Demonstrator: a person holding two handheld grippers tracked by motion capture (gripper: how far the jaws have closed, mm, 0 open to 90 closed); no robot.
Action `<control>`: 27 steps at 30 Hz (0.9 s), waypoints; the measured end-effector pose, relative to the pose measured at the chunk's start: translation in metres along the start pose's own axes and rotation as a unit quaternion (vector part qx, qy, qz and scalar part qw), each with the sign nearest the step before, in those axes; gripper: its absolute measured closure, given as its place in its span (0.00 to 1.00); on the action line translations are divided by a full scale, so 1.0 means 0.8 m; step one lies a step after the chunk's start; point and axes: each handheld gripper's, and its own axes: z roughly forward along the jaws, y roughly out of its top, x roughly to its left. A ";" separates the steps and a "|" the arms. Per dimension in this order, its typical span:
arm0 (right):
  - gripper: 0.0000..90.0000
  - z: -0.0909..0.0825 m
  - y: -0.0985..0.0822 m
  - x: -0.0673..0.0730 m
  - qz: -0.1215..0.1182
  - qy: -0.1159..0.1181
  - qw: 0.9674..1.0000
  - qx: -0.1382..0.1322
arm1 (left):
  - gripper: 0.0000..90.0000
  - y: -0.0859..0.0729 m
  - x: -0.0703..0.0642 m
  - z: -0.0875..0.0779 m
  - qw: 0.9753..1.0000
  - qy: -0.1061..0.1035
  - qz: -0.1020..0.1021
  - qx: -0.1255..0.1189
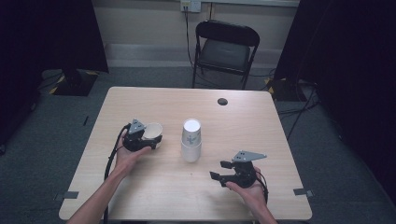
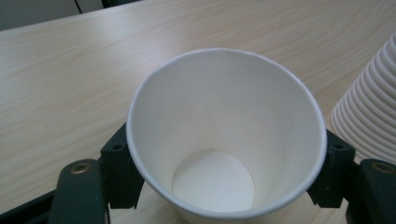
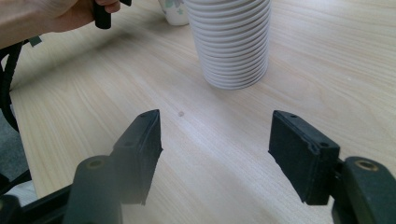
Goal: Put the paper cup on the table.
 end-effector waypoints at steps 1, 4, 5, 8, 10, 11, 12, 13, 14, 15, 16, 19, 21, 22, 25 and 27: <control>0.38 0.000 0.000 0.000 0.001 0.000 1.000 0.000 | 0.31 0.000 0.000 -0.001 1.000 0.000 -0.002 0.002; 0.38 0.002 0.001 -0.001 0.000 0.001 1.000 0.002 | 0.29 0.000 0.000 -0.002 1.000 -0.005 -0.003 0.007; 0.38 0.003 0.001 -0.001 0.000 0.001 1.000 0.002 | 0.28 -0.001 0.000 -0.001 1.000 -0.004 -0.008 0.010; 0.38 0.003 0.001 0.001 -0.003 0.003 1.000 0.003 | 0.19 -0.003 0.003 -0.001 1.000 -0.003 -0.013 0.016; 0.38 0.002 0.001 0.001 -0.004 0.002 1.000 0.002 | 0.17 -0.002 0.004 -0.001 1.000 -0.002 -0.020 0.010; 0.38 0.002 0.001 0.001 -0.004 0.002 1.000 0.001 | 0.17 -0.002 0.005 -0.002 1.000 0.001 -0.021 0.011; 0.38 0.001 0.001 0.001 -0.002 0.002 1.000 0.001 | 0.17 -0.002 0.004 -0.002 1.000 0.001 -0.023 0.010; 0.38 0.000 0.000 0.001 -0.002 0.000 1.000 0.000 | 0.17 -0.002 0.004 -0.003 1.000 -0.003 -0.014 0.011; 0.38 -0.001 0.000 0.001 -0.002 -0.001 1.000 0.000 | 0.17 -0.002 0.003 -0.004 1.000 -0.001 -0.013 0.010; 0.38 -0.002 0.000 0.001 -0.003 -0.001 1.000 -0.001 | 0.17 -0.001 0.003 -0.004 1.000 -0.002 -0.013 0.008; 0.38 -0.002 0.000 0.001 -0.003 -0.001 1.000 -0.001 | 0.17 -0.001 0.003 -0.006 1.000 -0.005 -0.014 0.007; 0.38 -0.004 0.001 0.001 -0.002 -0.004 1.000 -0.003 | 0.17 -0.001 0.004 -0.008 1.000 -0.008 -0.010 0.008; 0.38 -0.005 0.001 0.001 -0.003 -0.004 1.000 -0.003 | 0.17 -0.001 0.003 -0.011 1.000 -0.003 -0.011 0.013; 0.38 -0.005 0.001 0.001 -0.003 -0.005 1.000 -0.003 | 0.17 -0.001 0.003 -0.013 1.000 0.002 -0.009 0.011; 0.38 -0.005 0.002 0.001 -0.003 -0.007 1.000 -0.004 | 0.17 -0.004 0.001 -0.017 1.000 0.006 -0.003 0.015; 0.38 -0.006 0.002 0.001 -0.004 -0.006 1.000 -0.005 | 0.17 -0.004 -0.001 -0.020 1.000 0.009 0.002 0.014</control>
